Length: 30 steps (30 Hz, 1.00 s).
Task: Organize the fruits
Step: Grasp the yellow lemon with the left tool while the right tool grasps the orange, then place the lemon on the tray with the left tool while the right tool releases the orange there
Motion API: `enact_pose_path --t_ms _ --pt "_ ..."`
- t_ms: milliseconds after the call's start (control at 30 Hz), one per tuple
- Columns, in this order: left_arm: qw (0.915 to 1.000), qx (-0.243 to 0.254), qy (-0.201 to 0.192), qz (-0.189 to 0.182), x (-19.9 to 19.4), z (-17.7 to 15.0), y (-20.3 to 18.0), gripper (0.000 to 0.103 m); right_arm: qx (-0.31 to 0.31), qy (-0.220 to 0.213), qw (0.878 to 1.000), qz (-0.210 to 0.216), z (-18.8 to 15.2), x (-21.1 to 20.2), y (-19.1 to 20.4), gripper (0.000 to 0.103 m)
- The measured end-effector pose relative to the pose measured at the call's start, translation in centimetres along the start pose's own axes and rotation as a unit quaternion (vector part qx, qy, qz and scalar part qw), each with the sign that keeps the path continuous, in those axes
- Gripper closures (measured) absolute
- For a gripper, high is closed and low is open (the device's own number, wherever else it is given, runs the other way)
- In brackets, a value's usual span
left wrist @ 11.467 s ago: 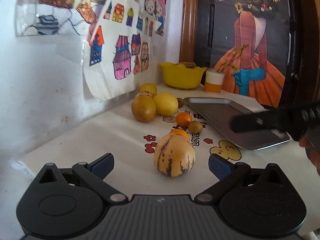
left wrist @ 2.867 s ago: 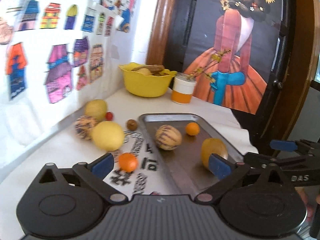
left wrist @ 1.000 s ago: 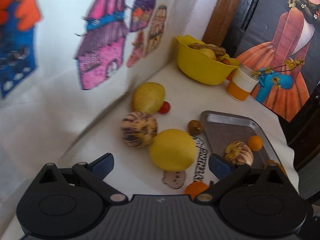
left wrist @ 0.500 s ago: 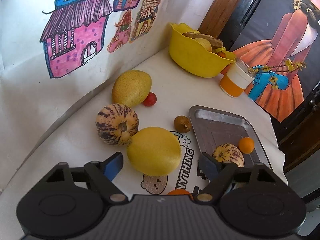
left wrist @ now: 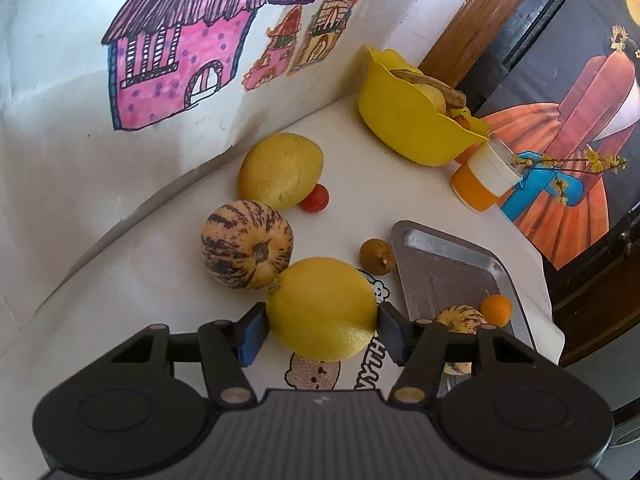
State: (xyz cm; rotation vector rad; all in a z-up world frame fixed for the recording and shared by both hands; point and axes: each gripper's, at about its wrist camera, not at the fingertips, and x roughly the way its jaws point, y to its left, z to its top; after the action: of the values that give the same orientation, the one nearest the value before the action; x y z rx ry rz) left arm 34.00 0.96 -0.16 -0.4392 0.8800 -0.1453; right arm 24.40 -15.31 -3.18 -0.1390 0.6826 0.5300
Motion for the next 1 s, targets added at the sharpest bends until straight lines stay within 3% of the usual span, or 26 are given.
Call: enact_pose_path --t_ms 200,567,1000 --pt "0.9997 0.014 -0.014 0.016 -1.1 -1.2 -0.2 0.041 0.005 0.002 1.000 0.008 -0.6 -0.8 0.5 0.068" --pt "0.9993 0.025 -0.029 0.003 -4.7 -3.2 -0.8 0.041 0.028 -0.013 0.999 0.012 -2.0 -3.7 0.9 0.068" --pt "0.9971 0.065 -0.020 -0.034 -5.9 -5.5 -5.8 0.041 0.093 -0.050 0.993 -0.049 -4.0 -9.4 -3.3 0.068"
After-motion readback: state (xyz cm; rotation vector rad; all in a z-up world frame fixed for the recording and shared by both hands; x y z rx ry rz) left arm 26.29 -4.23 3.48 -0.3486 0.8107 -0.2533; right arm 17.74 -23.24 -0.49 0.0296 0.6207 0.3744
